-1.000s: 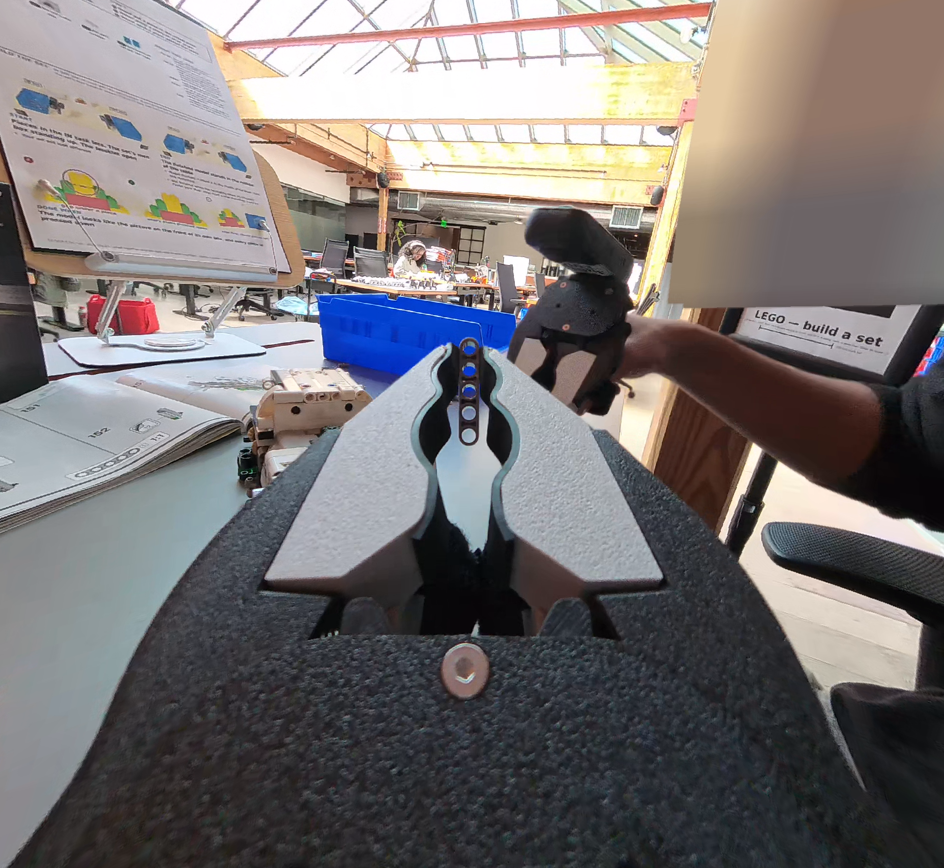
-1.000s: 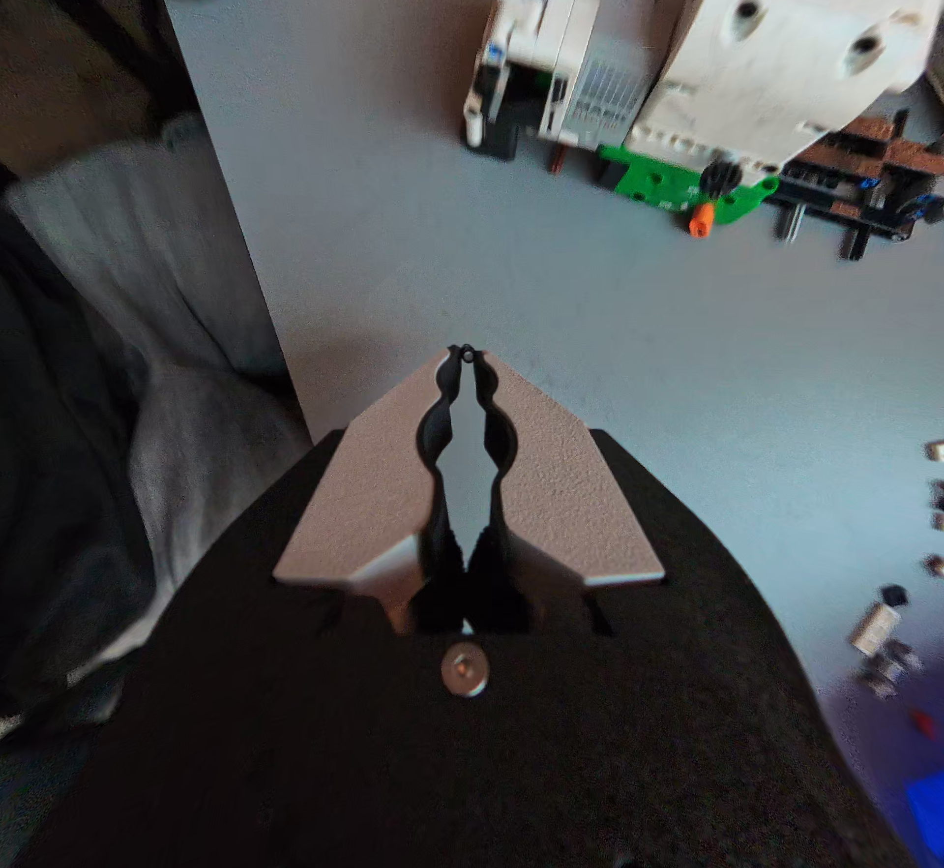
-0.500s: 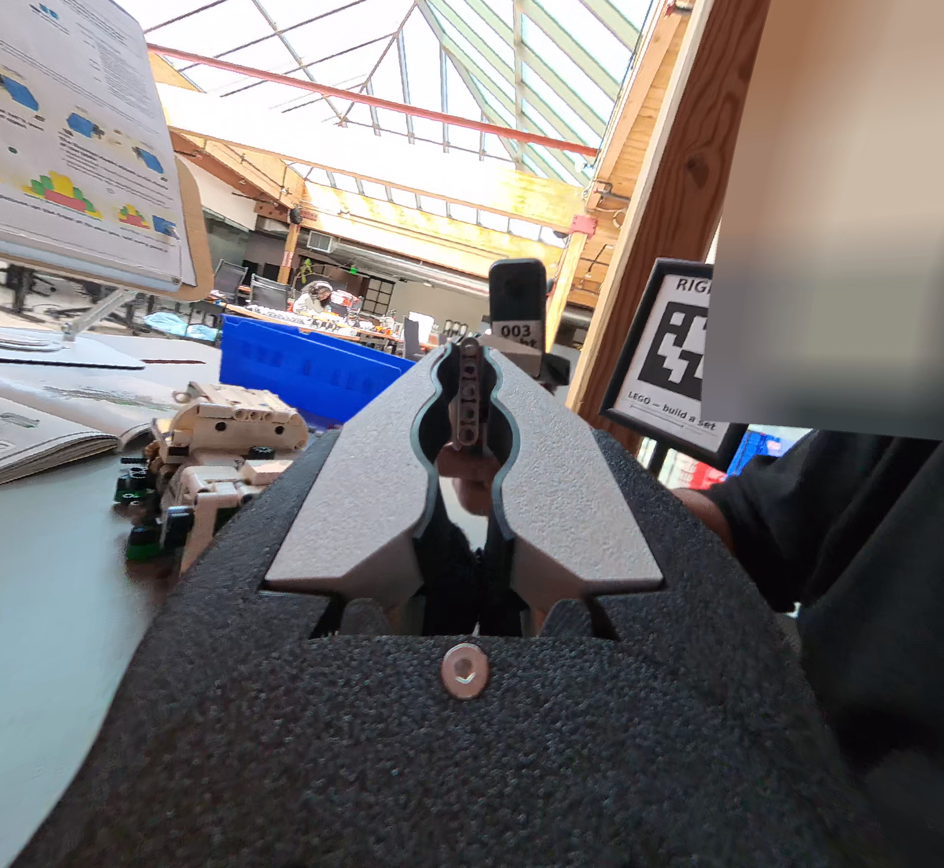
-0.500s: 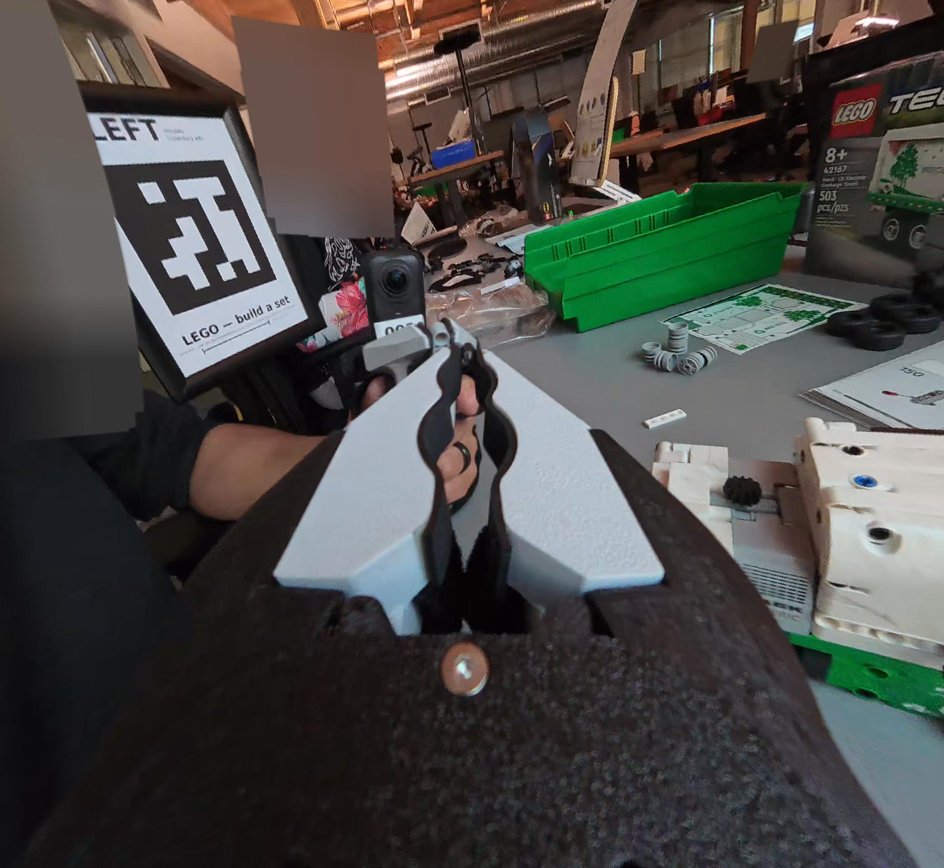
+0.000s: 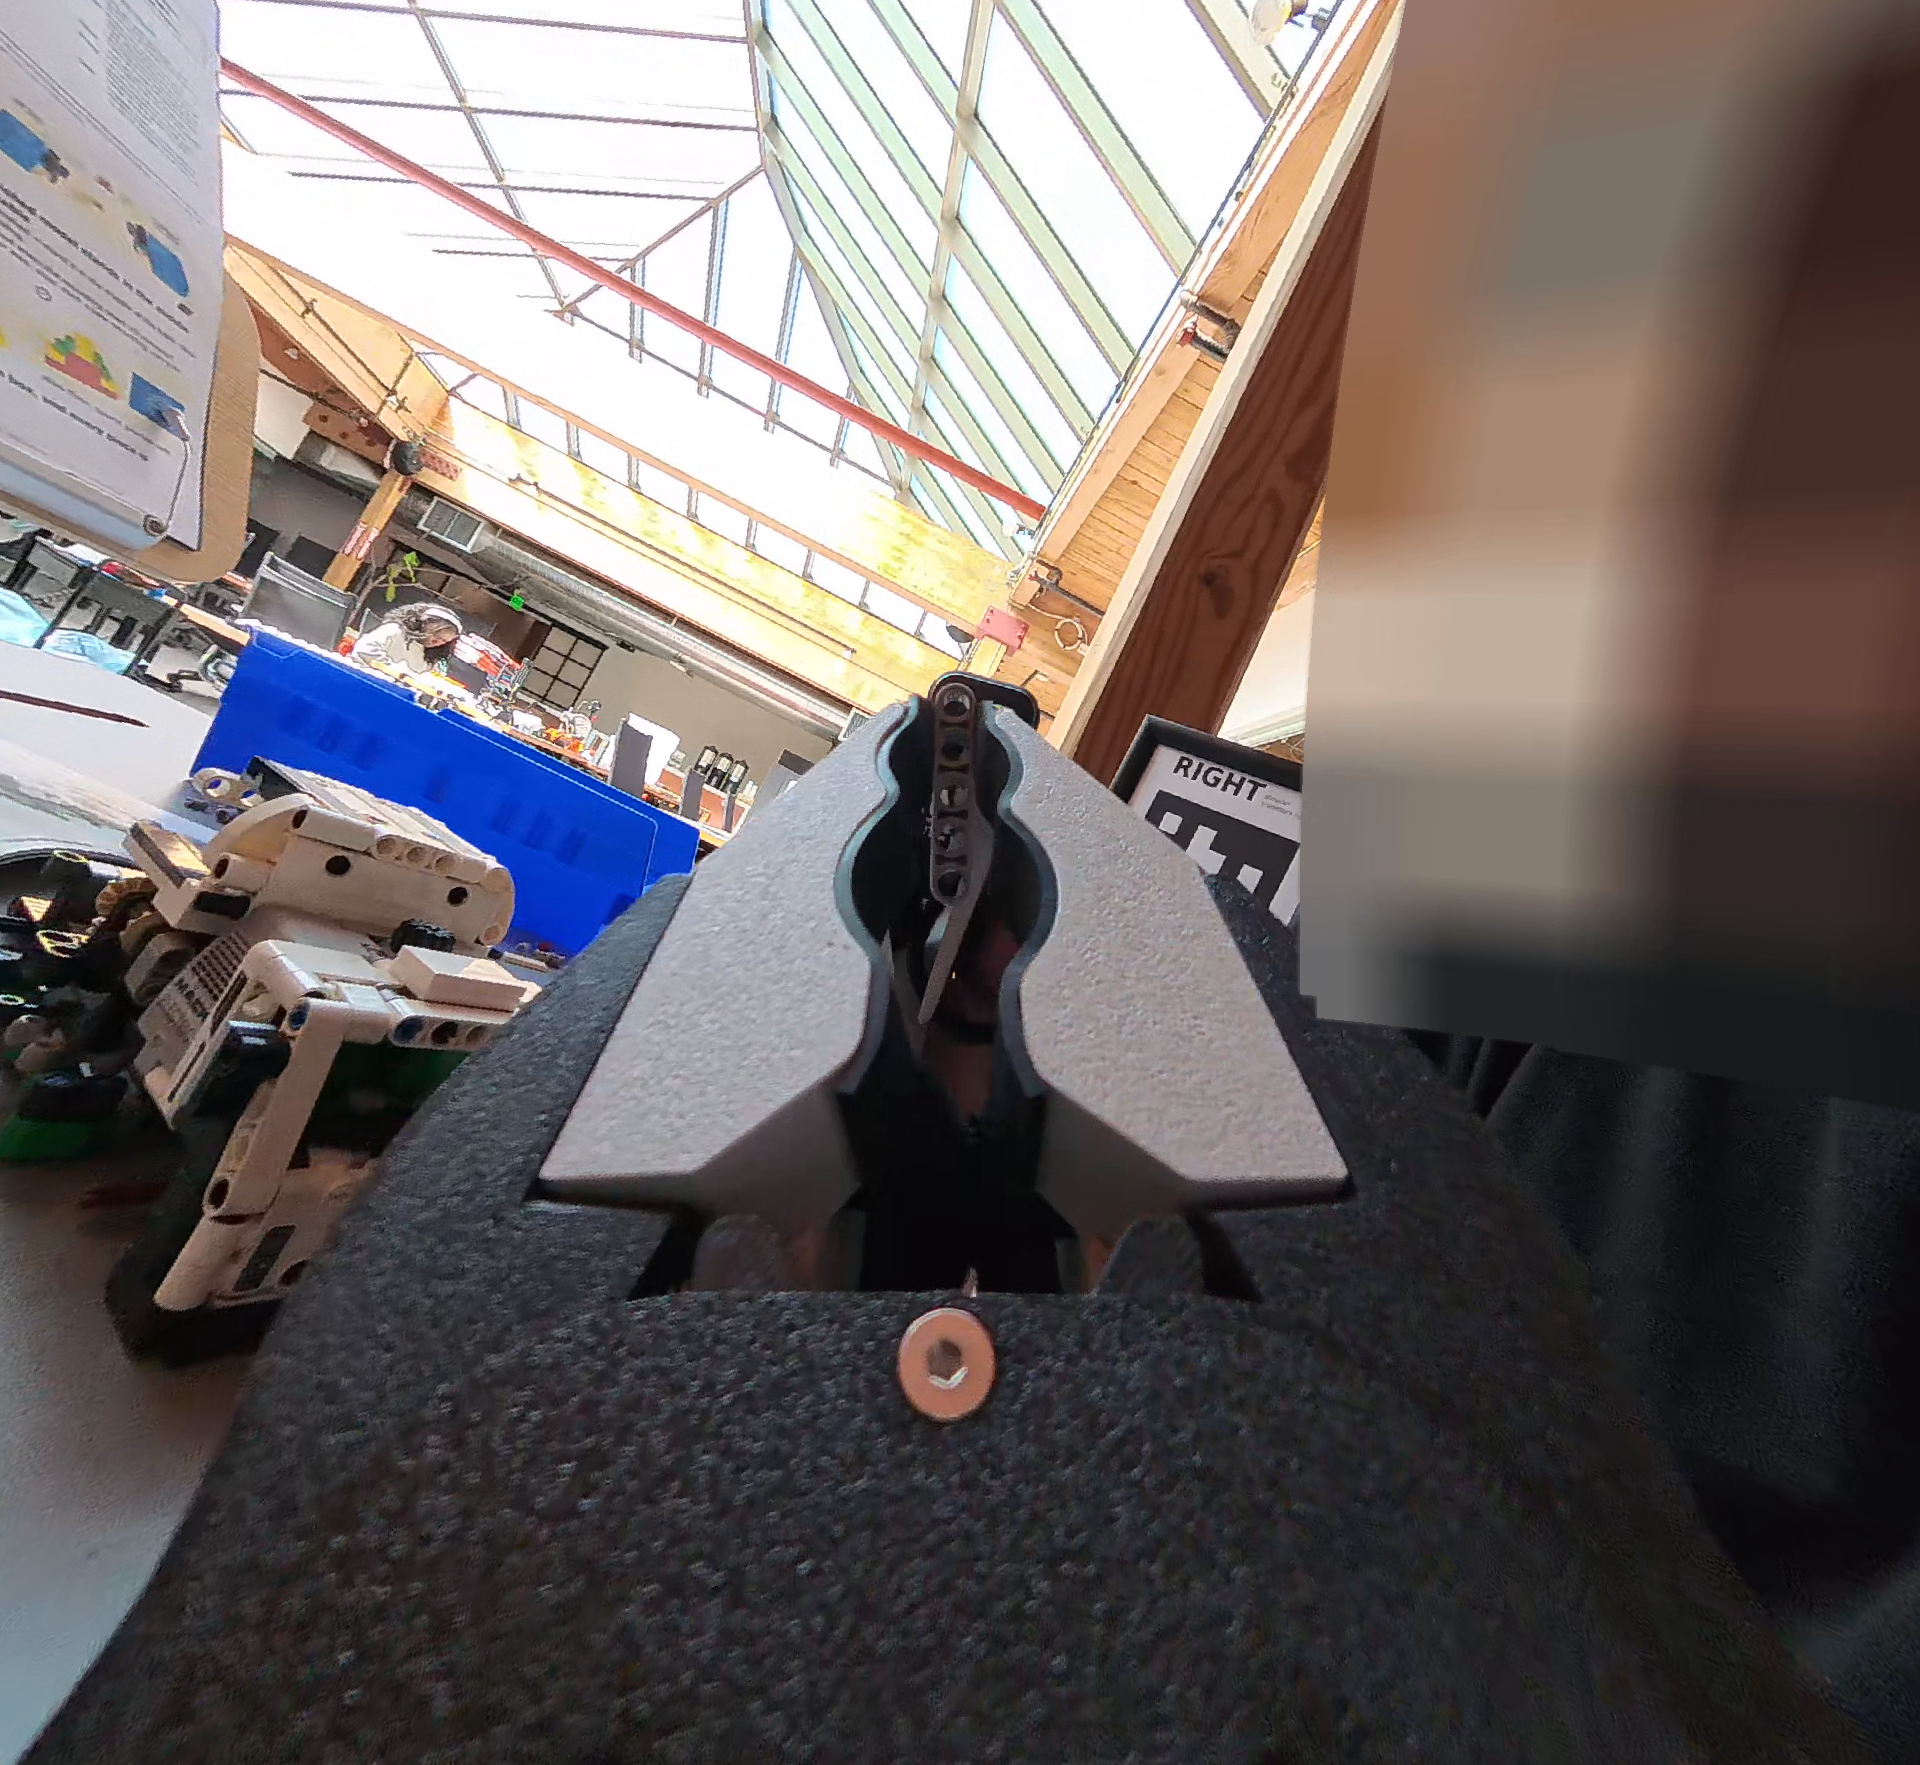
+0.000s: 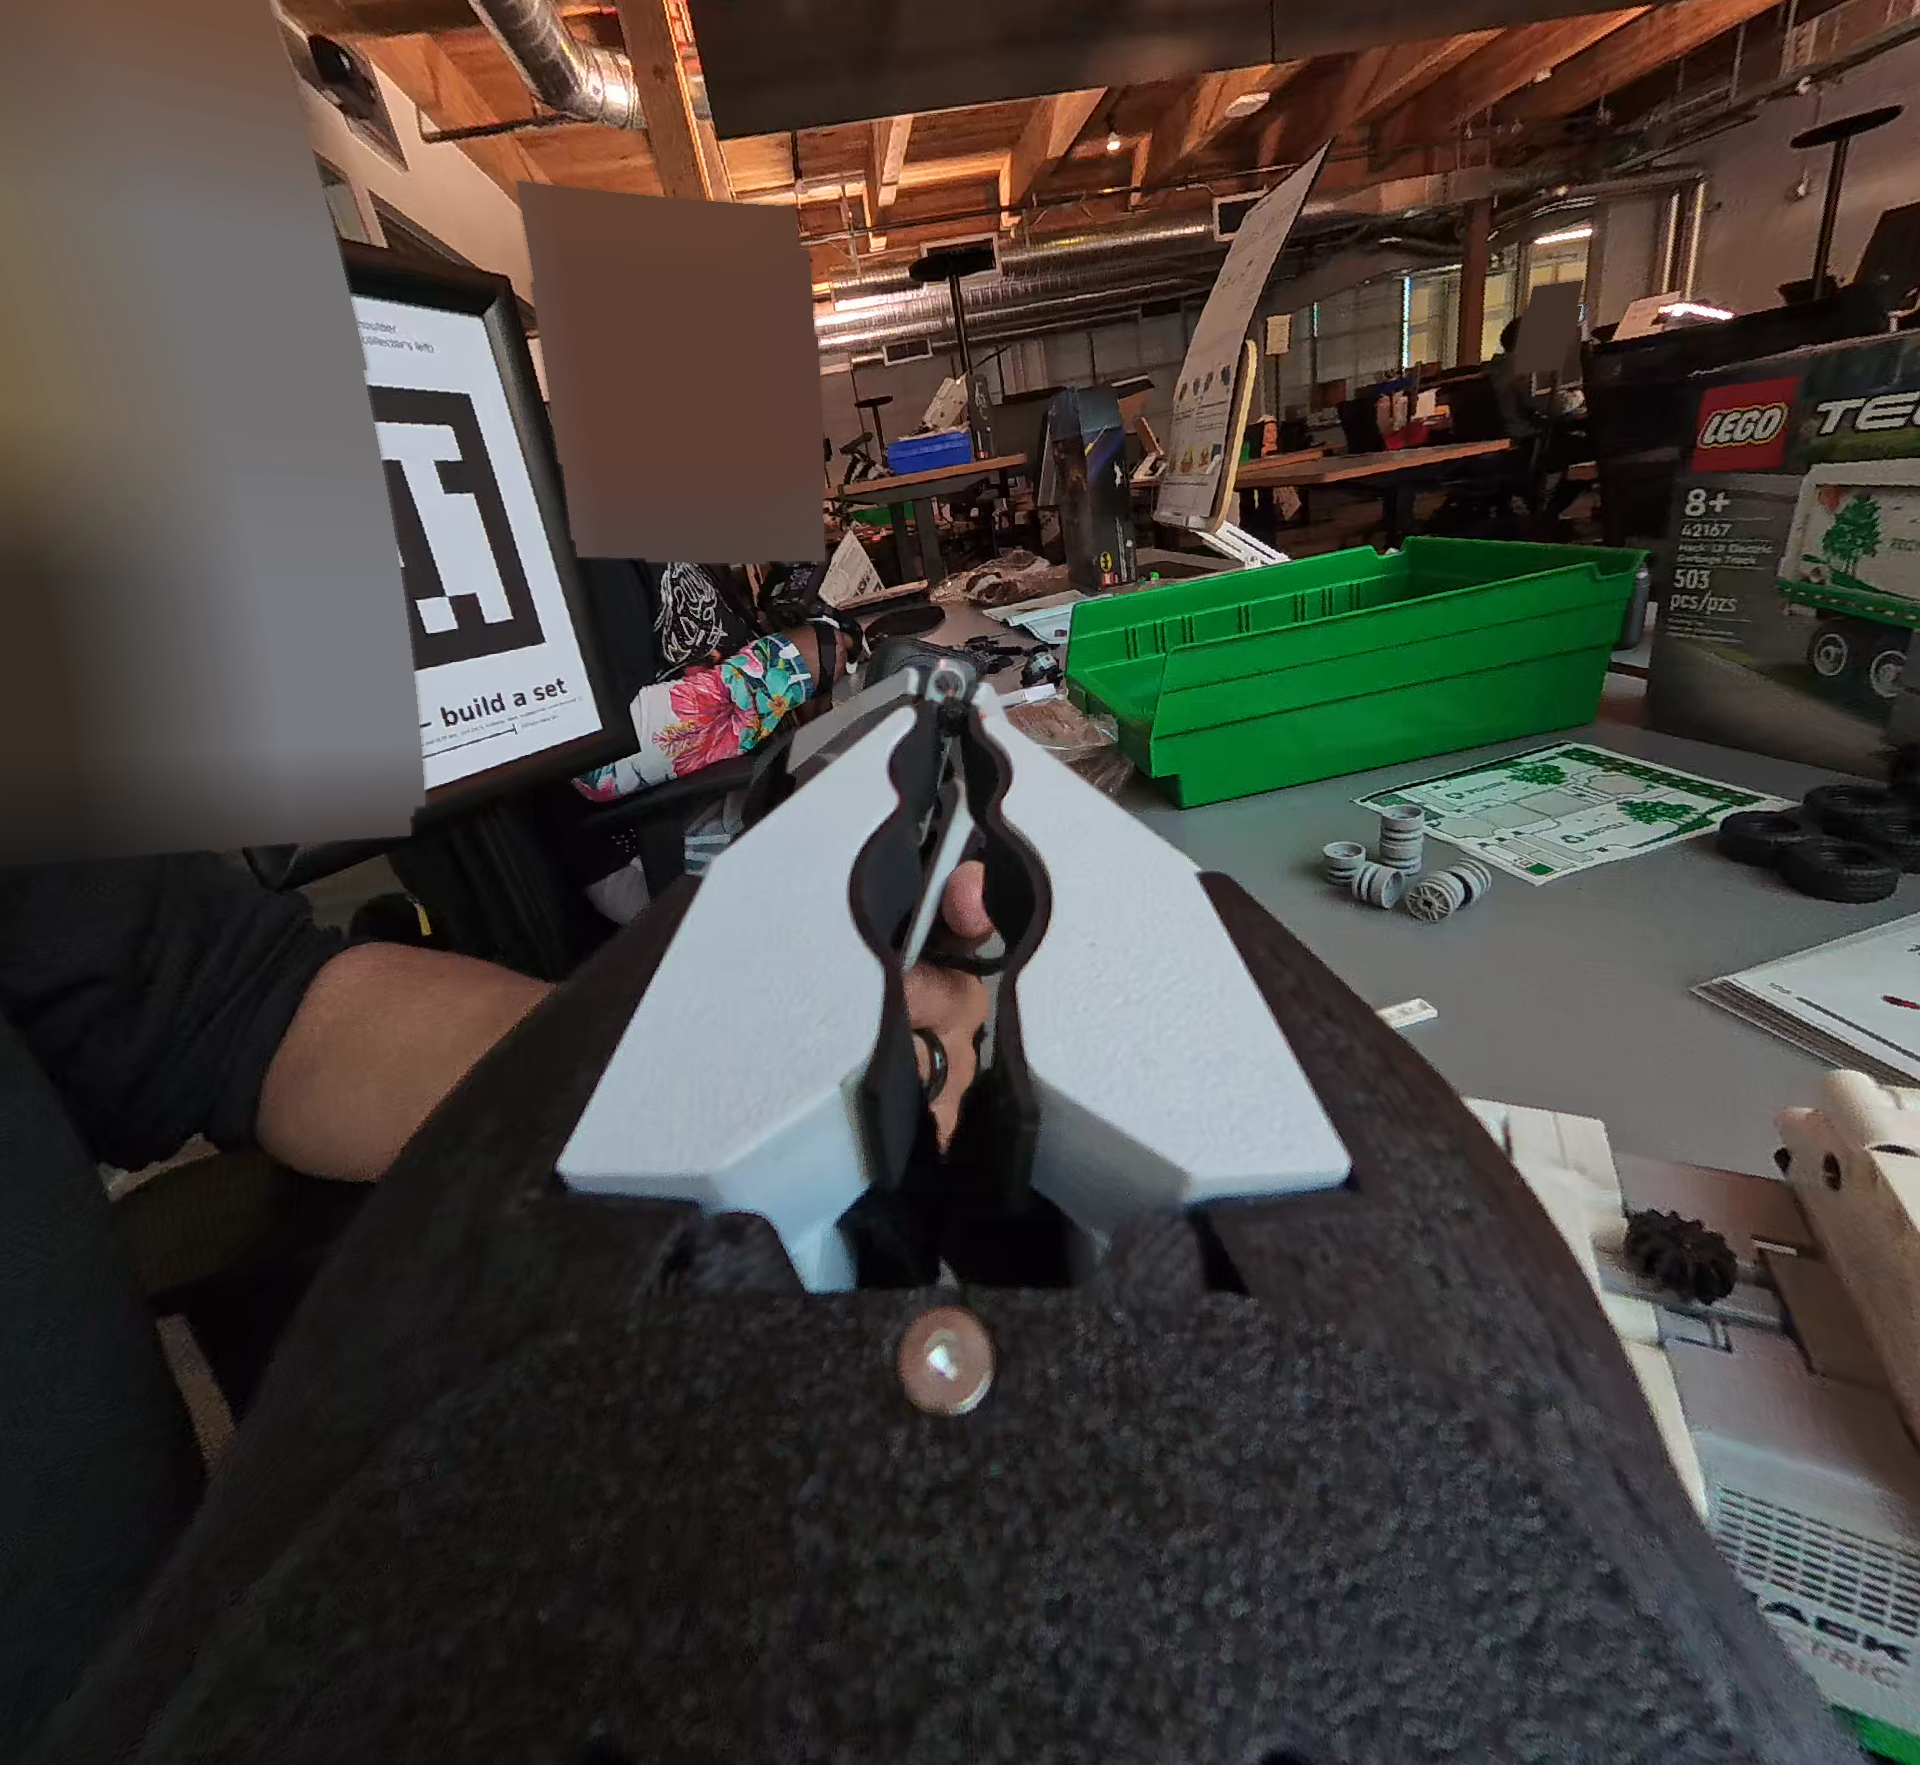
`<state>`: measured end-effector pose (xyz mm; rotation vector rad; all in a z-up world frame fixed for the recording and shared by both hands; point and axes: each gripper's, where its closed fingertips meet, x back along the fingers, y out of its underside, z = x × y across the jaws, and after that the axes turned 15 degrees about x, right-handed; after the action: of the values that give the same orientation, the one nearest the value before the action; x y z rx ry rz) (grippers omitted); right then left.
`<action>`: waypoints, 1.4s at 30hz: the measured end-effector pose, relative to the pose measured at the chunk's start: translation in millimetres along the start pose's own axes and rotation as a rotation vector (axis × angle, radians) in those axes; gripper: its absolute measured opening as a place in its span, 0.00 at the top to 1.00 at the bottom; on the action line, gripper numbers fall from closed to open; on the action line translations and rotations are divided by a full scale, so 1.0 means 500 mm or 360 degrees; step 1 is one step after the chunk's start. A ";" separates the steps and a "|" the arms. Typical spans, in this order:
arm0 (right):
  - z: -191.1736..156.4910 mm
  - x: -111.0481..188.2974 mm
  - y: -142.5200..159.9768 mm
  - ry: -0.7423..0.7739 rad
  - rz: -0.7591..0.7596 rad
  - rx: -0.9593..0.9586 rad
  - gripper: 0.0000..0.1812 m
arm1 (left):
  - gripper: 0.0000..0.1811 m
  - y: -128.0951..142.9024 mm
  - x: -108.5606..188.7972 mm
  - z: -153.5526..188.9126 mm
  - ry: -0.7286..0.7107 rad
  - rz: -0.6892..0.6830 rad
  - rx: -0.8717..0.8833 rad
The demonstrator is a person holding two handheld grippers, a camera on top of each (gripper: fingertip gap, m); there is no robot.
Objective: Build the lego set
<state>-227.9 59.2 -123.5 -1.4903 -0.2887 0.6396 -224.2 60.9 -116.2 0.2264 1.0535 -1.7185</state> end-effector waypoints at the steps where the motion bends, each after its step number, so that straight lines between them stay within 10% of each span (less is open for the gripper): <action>1: 0.000 0.000 -0.003 -0.0018 0.0018 -0.0035 0.98 | 0.97 0.001 0.000 0.000 -0.0003 -0.0002 -0.0009; 19: -0.001 0.015 0.010 -0.0185 0.0056 -0.0495 0.98 | 0.97 0.020 -0.004 -0.018 -0.0157 -0.0101 -0.0153; 34: -0.038 0.109 0.039 -0.0507 -0.0885 0.0522 0.98 | 0.97 0.129 -0.017 -0.028 -0.0157 -0.0748 -0.0042; 42: -0.045 0.125 0.045 -0.0496 -0.0738 0.0626 0.98 | 0.97 0.154 -0.020 -0.034 -0.0161 -0.0885 0.0020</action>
<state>-169.9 74.7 -159.9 -0.8996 -0.6850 0.5121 -160.7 75.9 -161.4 -0.1636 1.0943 -2.2042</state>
